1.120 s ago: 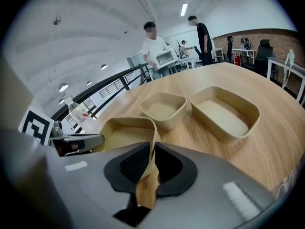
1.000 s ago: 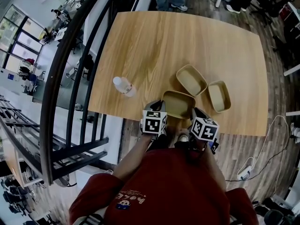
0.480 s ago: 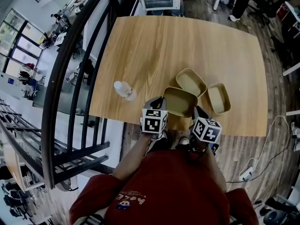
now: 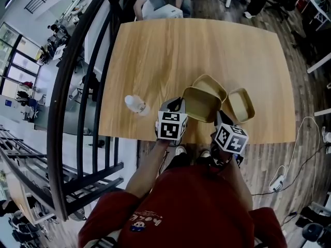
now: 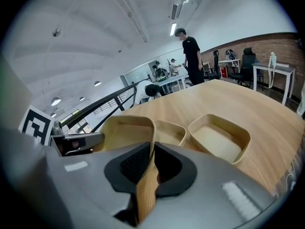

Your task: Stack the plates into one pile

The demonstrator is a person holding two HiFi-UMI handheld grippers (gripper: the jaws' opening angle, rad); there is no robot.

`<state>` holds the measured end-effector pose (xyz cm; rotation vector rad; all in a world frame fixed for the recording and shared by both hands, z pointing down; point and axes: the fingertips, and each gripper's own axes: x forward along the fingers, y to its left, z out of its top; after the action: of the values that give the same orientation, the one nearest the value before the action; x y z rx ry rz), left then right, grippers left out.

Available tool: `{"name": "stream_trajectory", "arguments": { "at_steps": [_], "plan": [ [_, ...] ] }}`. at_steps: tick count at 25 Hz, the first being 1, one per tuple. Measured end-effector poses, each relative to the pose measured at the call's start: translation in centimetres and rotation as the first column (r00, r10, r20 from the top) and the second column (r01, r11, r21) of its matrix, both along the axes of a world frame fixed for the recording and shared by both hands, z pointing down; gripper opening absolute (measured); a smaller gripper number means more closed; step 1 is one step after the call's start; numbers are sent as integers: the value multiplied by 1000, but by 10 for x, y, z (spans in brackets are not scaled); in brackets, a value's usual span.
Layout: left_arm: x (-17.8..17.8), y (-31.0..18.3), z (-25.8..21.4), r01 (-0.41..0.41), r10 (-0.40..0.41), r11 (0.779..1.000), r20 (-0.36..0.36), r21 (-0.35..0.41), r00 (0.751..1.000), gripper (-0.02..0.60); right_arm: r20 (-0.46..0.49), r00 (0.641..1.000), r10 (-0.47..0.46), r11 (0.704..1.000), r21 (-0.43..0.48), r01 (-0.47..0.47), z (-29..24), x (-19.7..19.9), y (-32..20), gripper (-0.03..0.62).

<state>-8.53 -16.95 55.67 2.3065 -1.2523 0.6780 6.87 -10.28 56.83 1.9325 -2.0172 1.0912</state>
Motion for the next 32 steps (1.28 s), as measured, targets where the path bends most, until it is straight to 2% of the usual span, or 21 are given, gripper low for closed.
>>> {"name": "stream_trajectory", "arguments": {
  "at_steps": [8, 14, 24, 32],
  "plan": [
    [12, -28, -20, -98, 98, 995, -5, 23, 995, 25, 14, 993, 121, 993, 9, -121, -18, 2, -7, 40],
    [34, -53, -20, -128, 128, 992, 15, 20, 992, 23, 29, 986, 166, 986, -3, -166, -19, 19, -24, 40],
    [66, -76, 7, -182, 185, 982, 66, -45, 981, 24, 72, 971, 230, 971, -80, -224, 6, 40, -32, 40],
    [76, -85, 28, -193, 201, 977, 93, -95, 975, 25, 89, 968, 235, 967, -124, -224, 22, 46, -36, 41]
  ]
}}
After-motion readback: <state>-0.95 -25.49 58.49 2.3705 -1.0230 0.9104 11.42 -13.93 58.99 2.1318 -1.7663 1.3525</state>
